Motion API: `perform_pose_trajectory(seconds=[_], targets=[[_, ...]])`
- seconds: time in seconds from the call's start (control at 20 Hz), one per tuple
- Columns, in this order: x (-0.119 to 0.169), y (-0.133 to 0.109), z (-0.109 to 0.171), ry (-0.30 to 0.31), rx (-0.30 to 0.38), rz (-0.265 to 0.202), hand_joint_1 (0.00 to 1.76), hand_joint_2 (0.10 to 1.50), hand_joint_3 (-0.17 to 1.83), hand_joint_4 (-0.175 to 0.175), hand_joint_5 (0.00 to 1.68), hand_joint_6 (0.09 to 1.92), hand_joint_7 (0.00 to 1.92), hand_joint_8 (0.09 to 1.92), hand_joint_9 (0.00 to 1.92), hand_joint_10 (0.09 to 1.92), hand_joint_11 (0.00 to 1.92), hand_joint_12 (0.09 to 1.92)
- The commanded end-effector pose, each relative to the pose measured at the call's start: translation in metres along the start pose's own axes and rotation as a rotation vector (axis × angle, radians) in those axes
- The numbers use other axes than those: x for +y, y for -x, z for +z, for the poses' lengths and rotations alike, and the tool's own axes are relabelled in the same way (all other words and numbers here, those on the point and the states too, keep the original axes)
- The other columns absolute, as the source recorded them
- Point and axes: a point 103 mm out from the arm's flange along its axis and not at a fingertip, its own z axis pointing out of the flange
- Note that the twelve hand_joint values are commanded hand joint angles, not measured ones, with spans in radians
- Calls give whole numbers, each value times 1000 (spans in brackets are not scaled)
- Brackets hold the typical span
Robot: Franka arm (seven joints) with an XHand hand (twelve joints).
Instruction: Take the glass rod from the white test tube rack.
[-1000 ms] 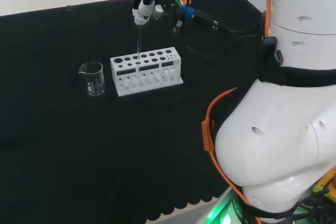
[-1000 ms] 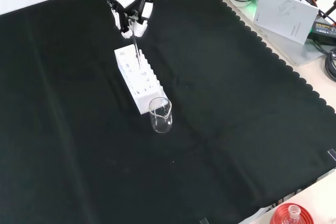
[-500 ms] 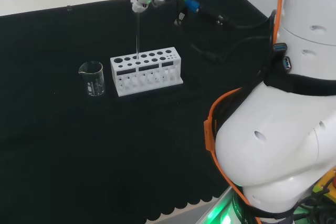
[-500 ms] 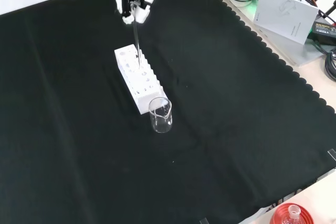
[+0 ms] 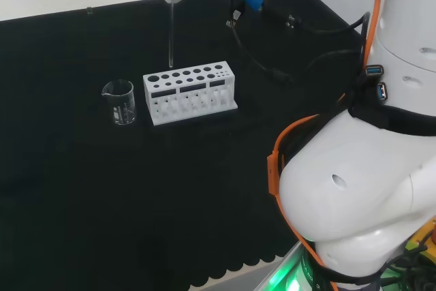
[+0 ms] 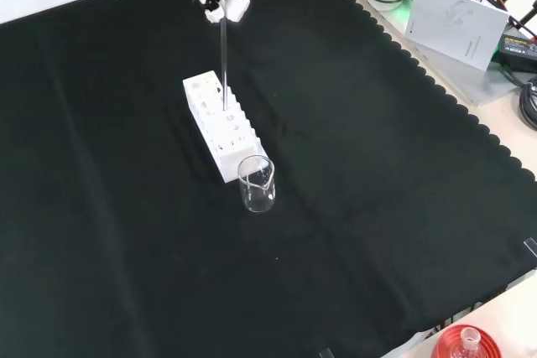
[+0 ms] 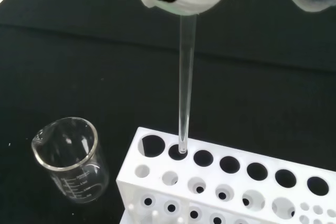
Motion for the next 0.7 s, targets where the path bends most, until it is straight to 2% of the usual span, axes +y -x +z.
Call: perform_pose_trajectory(seconds=[0.05, 0.7], targets=[[-21, -20, -15, 28, -7, -24, 1318, 967, 74, -175, 1135, 519, 1369, 608, 1920, 87, 1692, 459], [-39, -40, -18, 35, -7, -38, 1318, 963, 83, -175, 1134, 522, 1369, 607, 1920, 87, 1689, 466]])
